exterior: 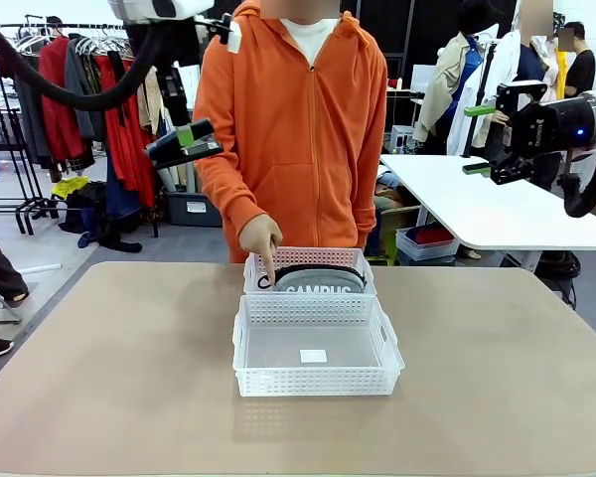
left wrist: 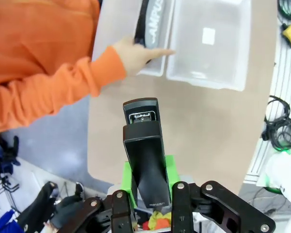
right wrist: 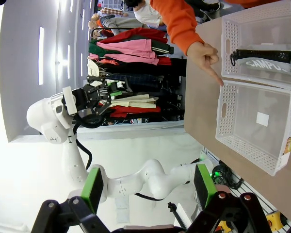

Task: Distribute items into two baskets.
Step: Place the picked Stapler into the Organizing basket as instructed by the person.

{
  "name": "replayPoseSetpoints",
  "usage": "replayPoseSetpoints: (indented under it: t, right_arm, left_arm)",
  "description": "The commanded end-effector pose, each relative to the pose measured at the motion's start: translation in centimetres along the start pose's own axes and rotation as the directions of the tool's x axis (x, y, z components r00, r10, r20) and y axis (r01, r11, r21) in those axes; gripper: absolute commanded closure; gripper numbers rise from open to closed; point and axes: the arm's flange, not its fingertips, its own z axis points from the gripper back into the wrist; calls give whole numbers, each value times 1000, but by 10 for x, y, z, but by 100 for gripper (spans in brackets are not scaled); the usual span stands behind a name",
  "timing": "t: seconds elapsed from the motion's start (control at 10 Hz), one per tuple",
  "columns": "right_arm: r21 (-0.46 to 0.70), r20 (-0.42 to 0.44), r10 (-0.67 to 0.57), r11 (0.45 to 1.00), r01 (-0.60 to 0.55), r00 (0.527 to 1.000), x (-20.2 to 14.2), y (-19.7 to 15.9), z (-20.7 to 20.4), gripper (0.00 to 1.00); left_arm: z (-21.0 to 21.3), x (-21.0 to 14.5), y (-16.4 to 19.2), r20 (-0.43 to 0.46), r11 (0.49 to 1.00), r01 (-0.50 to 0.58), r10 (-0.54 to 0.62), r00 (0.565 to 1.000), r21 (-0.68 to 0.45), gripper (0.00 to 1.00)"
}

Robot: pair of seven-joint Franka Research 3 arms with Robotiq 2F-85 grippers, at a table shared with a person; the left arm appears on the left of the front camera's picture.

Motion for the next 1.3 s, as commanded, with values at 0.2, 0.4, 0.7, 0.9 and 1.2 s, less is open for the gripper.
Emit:
replayPoseSetpoints:
  t: [0.2, 0.4, 0.7, 0.9, 1.2]
  right_arm:
    - [-1, 1, 7, 1000, -7, 1000, -1, 2, 1, 0]
    - [-1, 1, 7, 1000, -7, 1000, -1, 2, 1, 0]
    - [-1, 1, 7, 1000, -7, 1000, -1, 2, 1, 0]
    - [-1, 1, 7, 1000, -7, 1000, -1, 2, 1, 0]
    - [-1, 1, 7, 1000, -7, 1000, -1, 2, 1, 0]
  left_arm:
    - [-13, 46, -42, -26, 997, -67, 66, 997, -44, 100]
    - [-38, 76, -60, 2, 985, -161, 162, 987, -57, 100]
    - [-64, 108, -83, -10, 988, -131, 131, 991, -84, 100]
    - [-82, 117, -93, -30, 991, -78, 76, 997, -104, 100]
    - [-87, 125, -93, -38, 988, -93, 89, 995, -126, 100]
